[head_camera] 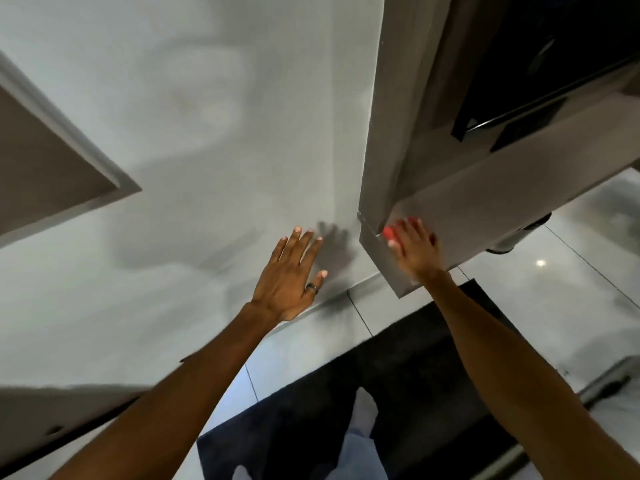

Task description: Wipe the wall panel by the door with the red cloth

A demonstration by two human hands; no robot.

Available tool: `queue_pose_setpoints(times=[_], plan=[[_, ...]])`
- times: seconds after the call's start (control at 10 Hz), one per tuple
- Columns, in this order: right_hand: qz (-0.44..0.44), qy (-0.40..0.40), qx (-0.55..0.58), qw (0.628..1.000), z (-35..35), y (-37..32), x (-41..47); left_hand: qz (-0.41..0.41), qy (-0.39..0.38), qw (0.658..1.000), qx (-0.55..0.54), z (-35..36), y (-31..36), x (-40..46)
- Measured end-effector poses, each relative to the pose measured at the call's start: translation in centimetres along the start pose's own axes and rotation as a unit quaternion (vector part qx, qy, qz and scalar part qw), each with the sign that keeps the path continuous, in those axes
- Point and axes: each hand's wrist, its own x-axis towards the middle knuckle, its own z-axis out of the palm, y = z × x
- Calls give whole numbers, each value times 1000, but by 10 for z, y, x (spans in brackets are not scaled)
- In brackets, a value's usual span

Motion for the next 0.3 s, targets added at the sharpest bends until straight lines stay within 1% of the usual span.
queue_pose_setpoints(times=[0.1,0.2,0.3], plan=[[7,-59,-71,996,20,11,3,-20,-6,1000,9,5,3,4],[18,-26,-91,995,24,4,0,-41,37,998,22,3,-1,-3],[8,56,-49,997,23,-20,-4,-66,107,992,32,-14,-4,-8]])
